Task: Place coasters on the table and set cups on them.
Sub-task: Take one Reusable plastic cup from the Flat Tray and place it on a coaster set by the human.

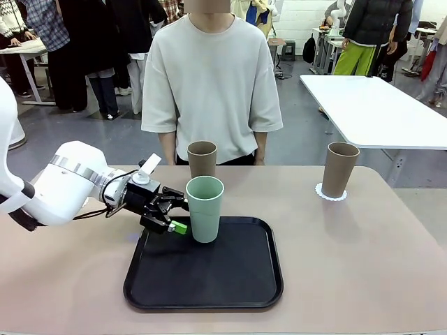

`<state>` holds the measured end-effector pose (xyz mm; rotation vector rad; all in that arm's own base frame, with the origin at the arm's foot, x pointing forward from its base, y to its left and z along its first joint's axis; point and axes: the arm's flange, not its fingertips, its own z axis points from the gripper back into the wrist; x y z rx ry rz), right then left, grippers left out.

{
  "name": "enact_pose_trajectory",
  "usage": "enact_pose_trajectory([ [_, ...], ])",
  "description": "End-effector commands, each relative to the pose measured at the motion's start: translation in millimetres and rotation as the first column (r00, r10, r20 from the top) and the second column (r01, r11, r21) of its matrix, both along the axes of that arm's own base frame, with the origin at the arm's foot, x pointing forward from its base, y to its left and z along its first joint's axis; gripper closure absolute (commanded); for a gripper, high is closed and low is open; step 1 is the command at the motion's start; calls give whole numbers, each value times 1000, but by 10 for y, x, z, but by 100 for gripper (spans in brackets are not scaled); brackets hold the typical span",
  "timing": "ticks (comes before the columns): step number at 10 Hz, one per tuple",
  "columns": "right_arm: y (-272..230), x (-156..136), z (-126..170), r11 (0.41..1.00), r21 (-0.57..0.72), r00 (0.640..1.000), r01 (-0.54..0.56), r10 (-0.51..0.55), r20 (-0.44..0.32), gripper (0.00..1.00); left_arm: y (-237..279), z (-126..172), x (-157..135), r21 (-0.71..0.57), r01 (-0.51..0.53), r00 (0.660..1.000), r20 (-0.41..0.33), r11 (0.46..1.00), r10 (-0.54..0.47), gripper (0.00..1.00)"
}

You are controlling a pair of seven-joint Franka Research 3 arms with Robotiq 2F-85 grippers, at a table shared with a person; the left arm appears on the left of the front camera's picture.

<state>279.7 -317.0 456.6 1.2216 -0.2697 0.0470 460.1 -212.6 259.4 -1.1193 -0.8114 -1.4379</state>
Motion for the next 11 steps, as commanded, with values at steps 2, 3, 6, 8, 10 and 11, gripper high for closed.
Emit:
enact_pose_trajectory([
  [2,-4,-19,9,1000,7,1000,-2,2,5,0,-52,-52,45,-57,2,999,38,998,0,0],
  [3,-4,-19,9,1000,7,1000,-2,2,5,0,-60,-73,78,-66,1,999,44,998,2,0],
  [6,-4,-19,9,1000,7,1000,-2,2,5,0,-51,-136,178,-102,-18,998,56,995,24,0],
  [8,-4,-19,9,1000,7,1000,-2,2,5,0,-69,-162,216,-113,-12,998,52,994,18,0],
  [10,-4,-19,9,1000,7,1000,-2,2,5,0,-129,-178,233,-125,-1,999,50,992,7,0],
  [11,-4,-19,9,1000,7,1000,-2,2,5,0,-169,-194,236,-130,9,999,43,991,-3,0],
])
